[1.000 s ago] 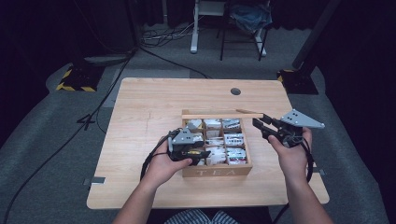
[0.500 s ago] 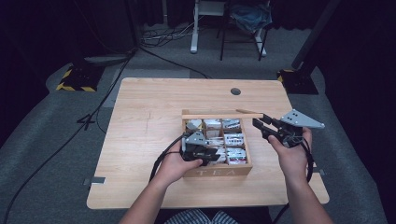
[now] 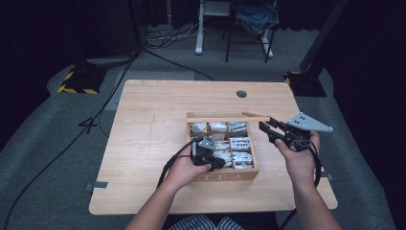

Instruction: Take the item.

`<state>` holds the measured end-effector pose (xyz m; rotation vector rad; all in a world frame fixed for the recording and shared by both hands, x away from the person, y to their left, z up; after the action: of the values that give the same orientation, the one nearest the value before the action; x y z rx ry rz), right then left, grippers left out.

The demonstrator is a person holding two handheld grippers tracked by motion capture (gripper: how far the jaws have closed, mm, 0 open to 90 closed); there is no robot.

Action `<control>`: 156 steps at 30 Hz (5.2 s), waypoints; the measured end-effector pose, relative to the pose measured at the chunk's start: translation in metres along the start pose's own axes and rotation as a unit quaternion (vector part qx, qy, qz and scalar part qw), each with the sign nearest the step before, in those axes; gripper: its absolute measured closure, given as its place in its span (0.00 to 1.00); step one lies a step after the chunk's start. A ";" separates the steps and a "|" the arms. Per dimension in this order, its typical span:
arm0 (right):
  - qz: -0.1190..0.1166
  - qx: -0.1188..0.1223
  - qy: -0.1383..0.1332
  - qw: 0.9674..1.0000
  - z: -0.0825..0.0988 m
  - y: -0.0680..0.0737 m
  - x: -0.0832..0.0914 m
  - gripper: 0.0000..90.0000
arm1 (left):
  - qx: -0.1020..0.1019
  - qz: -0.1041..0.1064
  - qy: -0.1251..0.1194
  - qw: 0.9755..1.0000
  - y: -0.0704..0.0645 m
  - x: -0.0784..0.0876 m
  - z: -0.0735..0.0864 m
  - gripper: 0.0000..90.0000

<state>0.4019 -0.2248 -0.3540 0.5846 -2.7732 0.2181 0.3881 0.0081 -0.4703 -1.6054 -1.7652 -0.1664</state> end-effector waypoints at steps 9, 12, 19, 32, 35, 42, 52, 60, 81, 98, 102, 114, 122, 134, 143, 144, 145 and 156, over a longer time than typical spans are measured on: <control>-0.001 0.000 0.000 1.000 0.000 0.000 0.000 0.72 | 0.003 0.003 -0.002 1.000 -0.001 0.001 -0.002 0.99; -0.001 -0.001 0.000 1.000 0.000 0.000 0.000 0.72 | -0.009 0.000 -0.010 1.000 -0.002 0.003 -0.003 0.99; -0.001 -0.001 -0.001 1.000 0.000 0.000 0.000 0.72 | -0.023 -0.005 -0.032 0.999 -0.005 0.012 -0.007 0.99; -0.001 -0.001 -0.004 1.000 0.000 -0.001 -0.001 0.72 | -0.042 -0.016 -0.065 0.997 -0.013 0.036 -0.015 0.99; -0.001 -0.001 -0.004 1.000 0.000 -0.001 -0.001 0.72 | -0.046 -0.016 -0.072 0.996 -0.016 0.043 -0.016 0.99; -0.002 -0.001 -0.002 1.000 0.000 -0.001 0.000 0.72 | -0.054 -0.016 -0.083 0.995 -0.024 0.060 -0.017 0.99; -0.001 -0.002 -0.004 1.000 0.000 0.000 0.000 0.72 | -0.066 -0.005 -0.100 0.993 -0.033 0.082 -0.012 0.99; 0.000 0.001 -0.004 1.000 0.001 0.000 0.000 0.72 | -0.077 -0.006 -0.107 0.991 -0.033 0.109 0.005 0.99; -0.002 0.003 -0.002 1.000 0.003 0.001 0.001 0.72 | -0.071 -0.020 -0.134 0.988 -0.030 0.145 0.032 0.99; -0.003 0.002 -0.002 1.000 0.004 0.000 0.001 0.72 | -0.052 -0.055 -0.136 0.988 -0.021 0.179 0.056 0.99; -0.004 0.001 -0.001 1.000 0.004 0.000 0.001 0.72 | -0.042 -0.069 -0.124 0.989 -0.015 0.184 0.063 0.99; -0.003 0.001 -0.001 1.000 0.004 0.000 0.001 0.72 | 0.016 -0.127 -0.101 0.987 0.021 0.184 0.090 0.98; -0.005 0.001 -0.001 1.000 0.004 0.000 0.001 0.72 | 0.038 -0.128 -0.111 0.985 0.035 0.180 0.099 0.99; -0.004 0.003 -0.001 1.000 0.004 0.000 0.002 0.72 | 0.069 -0.116 -0.121 0.983 0.049 0.169 0.108 0.98; -0.004 0.002 -0.001 1.000 0.005 0.001 0.002 0.70 | 0.090 -0.121 -0.129 0.980 0.058 0.168 0.116 0.98; -0.005 0.002 0.001 1.000 0.005 0.001 0.002 0.70 | 0.089 -0.125 -0.127 0.980 0.060 0.168 0.117 0.98; -0.003 0.005 0.002 1.000 0.005 0.002 0.001 0.69 | 0.093 -0.127 -0.128 0.979 0.060 0.168 0.118 0.98; 0.001 0.010 0.009 1.000 0.007 0.003 -0.002 0.68 | 0.102 -0.140 -0.124 0.977 0.067 0.168 0.125 0.98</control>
<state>0.4005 -0.2227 -0.3617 0.5827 -2.7575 0.2502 0.4042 0.2263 -0.4874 -1.2698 -2.1218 0.0854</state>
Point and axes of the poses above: each handheld gripper's, and its own axes: x roughly backward along the jaws, z roughly out of its underside, y roughly to its left, the point moved 4 cm from there along -x, roughly forward along the jaws, and after that the axes turned 12 degrees about z, right-handed, at the moved point
